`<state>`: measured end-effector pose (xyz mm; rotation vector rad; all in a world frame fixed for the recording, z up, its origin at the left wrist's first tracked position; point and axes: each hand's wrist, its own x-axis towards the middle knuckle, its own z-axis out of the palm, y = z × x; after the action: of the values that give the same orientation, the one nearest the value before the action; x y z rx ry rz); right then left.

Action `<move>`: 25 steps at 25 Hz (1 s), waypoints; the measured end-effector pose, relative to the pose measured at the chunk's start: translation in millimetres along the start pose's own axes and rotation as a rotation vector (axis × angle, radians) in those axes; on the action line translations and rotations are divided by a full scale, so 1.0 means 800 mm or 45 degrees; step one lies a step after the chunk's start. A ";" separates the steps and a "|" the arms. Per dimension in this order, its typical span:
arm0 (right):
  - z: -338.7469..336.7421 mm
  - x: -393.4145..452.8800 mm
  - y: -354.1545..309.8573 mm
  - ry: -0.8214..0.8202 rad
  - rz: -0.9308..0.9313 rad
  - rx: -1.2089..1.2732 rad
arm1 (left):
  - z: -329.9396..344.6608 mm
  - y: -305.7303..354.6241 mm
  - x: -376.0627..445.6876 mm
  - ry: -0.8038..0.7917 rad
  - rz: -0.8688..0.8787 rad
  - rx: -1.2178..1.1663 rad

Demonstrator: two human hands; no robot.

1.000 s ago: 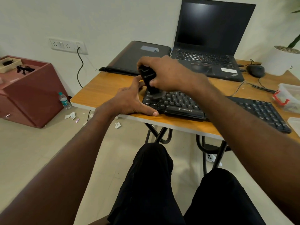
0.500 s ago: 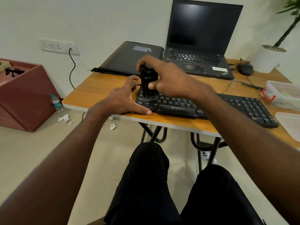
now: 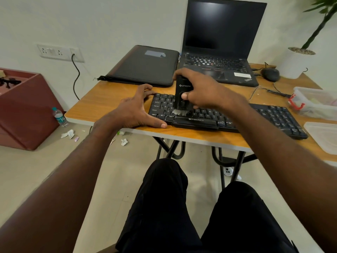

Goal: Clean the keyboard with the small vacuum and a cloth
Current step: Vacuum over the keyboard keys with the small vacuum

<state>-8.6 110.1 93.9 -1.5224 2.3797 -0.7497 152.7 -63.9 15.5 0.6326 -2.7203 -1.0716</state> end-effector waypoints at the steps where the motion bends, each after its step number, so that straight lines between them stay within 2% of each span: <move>1: -0.004 0.003 -0.004 -0.013 0.005 -0.113 | -0.001 -0.001 0.000 0.004 -0.004 -0.002; 5: 0.004 -0.005 -0.014 0.030 -0.166 -0.129 | 0.002 -0.001 -0.002 -0.010 0.008 0.009; 9: -0.012 -0.007 -0.020 0.005 -0.014 -0.366 | 0.000 -0.001 -0.001 0.000 0.000 0.035; 13: 0.006 -0.023 -0.029 0.026 -0.258 -0.408 | 0.002 0.000 -0.001 0.003 0.007 0.045; 16: -0.013 -0.013 -0.031 -0.065 -0.136 -0.538 | 0.001 0.001 -0.001 0.007 0.006 0.055; 20: 0.004 -0.012 -0.035 -0.055 -0.294 -0.368 | 0.001 -0.002 -0.002 0.003 0.012 0.039; 22: -0.003 -0.014 -0.026 -0.109 -0.262 -0.303 | 0.001 -0.002 -0.002 0.001 0.013 0.047; 25: -0.031 -0.004 -0.021 -0.155 -0.080 -0.427 | 0.001 0.001 -0.002 0.002 0.007 0.047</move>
<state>-5.1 114.6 123.6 -1.7176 2.4660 -0.2659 153.7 -62.6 15.6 0.6311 -2.7448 -1.0210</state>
